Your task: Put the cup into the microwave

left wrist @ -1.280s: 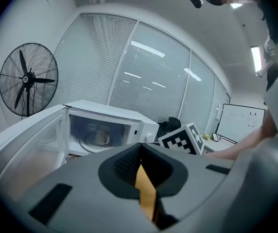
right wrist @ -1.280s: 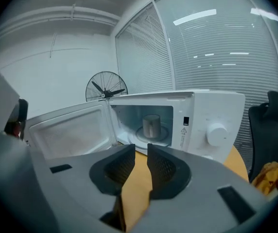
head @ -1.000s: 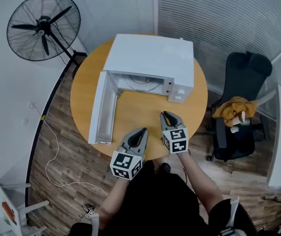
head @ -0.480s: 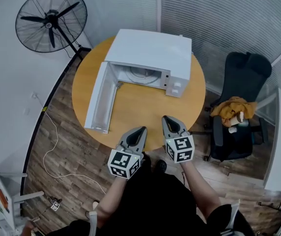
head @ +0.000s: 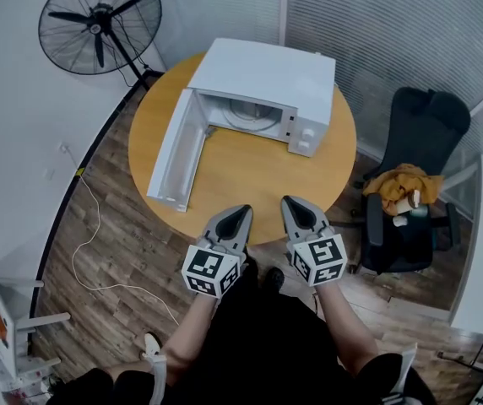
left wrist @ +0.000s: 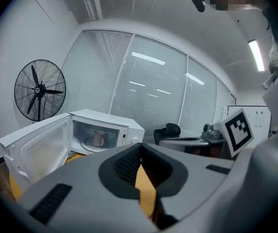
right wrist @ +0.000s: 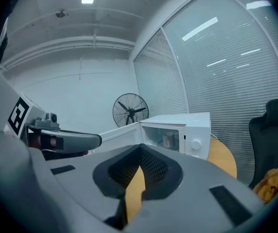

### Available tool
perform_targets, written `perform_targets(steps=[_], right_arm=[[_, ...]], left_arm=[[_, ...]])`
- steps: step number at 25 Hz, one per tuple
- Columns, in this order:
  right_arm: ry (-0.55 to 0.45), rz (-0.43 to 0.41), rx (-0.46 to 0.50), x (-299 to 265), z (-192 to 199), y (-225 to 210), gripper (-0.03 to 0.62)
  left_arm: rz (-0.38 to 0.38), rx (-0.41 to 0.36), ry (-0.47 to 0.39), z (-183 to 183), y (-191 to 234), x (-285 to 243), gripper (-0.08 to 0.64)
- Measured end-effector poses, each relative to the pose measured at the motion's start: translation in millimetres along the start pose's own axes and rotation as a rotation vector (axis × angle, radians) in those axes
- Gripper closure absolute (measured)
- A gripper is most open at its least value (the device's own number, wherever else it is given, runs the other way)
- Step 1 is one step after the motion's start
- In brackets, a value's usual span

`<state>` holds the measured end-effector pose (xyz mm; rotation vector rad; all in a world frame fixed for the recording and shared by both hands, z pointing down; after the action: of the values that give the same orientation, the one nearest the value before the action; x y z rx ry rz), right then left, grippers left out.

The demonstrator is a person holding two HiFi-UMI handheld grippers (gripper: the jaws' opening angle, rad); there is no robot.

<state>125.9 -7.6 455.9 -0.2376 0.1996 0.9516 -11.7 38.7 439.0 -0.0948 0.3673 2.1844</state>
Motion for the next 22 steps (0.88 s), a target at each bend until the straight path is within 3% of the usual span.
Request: perform_targets(steps=[22], right_arm=[[-0.007, -0.066, 0.054, 18, -5, 13, 0.586]], left_arm=[[-0.023, -0.013, -0.017, 1, -15, 8, 0.566]])
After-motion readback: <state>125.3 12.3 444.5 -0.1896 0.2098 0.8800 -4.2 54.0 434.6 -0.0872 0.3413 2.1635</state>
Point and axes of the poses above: the fingertips, and each gripper's own axes: x backward along the fingers, y to its left, z out of its underside, the point moved 6 cm from there along x, backward along the fingers, and after that the axes turned 11 degrees about z, right-handed, at the moved point
